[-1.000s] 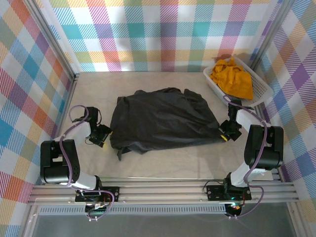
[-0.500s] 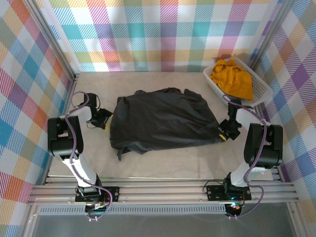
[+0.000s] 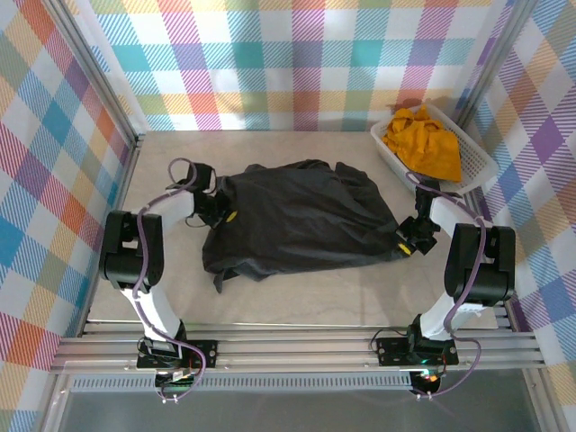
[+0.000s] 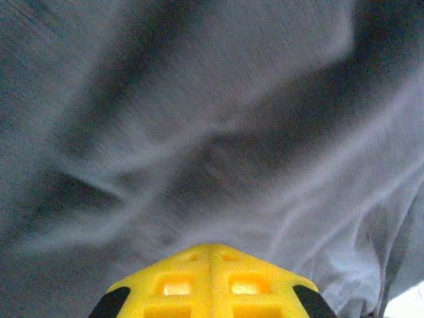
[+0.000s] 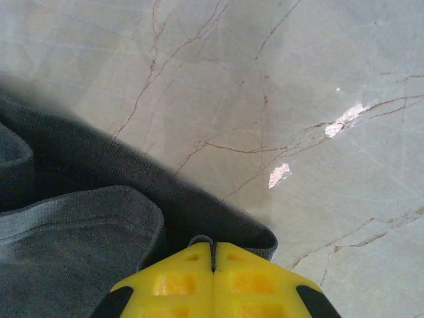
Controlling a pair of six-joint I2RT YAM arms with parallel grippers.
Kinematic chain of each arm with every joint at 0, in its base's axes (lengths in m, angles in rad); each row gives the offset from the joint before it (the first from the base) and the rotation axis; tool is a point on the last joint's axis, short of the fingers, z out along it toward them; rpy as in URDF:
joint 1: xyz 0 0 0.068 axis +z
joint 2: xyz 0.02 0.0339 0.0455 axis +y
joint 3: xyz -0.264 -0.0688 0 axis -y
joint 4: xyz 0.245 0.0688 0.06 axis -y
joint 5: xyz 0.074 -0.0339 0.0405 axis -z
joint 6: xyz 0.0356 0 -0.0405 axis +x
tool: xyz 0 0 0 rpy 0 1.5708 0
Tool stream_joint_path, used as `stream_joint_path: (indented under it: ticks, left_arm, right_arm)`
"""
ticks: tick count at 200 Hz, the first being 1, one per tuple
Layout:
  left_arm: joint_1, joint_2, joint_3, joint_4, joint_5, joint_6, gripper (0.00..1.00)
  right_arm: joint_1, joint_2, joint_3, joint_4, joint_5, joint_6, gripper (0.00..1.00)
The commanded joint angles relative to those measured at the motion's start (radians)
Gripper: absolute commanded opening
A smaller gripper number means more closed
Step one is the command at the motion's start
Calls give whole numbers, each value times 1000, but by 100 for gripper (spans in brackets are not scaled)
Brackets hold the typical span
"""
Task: Fold and stack the t-shirts
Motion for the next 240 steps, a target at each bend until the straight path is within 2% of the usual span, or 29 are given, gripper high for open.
stream_joint_path:
  ticks: [1,34,57,62,75,80,84,112,132,160,189,209,240]
  left_arm:
    - [-88,-11,51,-123,14,10,0]
    - [-193,6,24,-149,-15,-30,0]
    - [-166,-142,8,-270,-215,-46,0]
    - [-148,-173,3,-295,-250,-49,7]
    - [-76,-229,-20,-322,-272,-21,46]
    - [-49,-242,-26,-333,-276,-2,53]
    - [-27,-247,-28,-340,-277,23,54]
    - [75,-229,2,-355,-320,198,49]
    - [81,-184,58,-340,-386,338,46]
    - [72,-113,103,-315,-339,441,43]
    - [14,-62,106,-373,-380,448,41]
    - [-47,-73,60,-333,-344,417,39]
    - [-208,-89,43,-366,-402,404,40]
  right_arm:
    - [-6,4,21,-3,-14,6,0]
    - [-6,-8,15,-6,-16,-1,0]
    - [-5,-16,14,-6,-18,-14,0]
    - [-6,-16,13,-5,-18,-15,0]
    - [-7,-16,10,-2,-21,-20,0]
    - [-7,-15,9,-1,-23,-20,0]
    - [-6,-14,9,0,-24,-20,0]
    - [-7,-9,6,6,-34,-23,0]
    - [-6,-3,10,6,-36,-28,0]
    - [-6,2,13,5,-36,-32,0]
    - [-6,4,13,8,-37,-23,0]
    - [-6,8,15,13,-41,-15,0]
    - [-6,11,19,13,-40,-13,0]
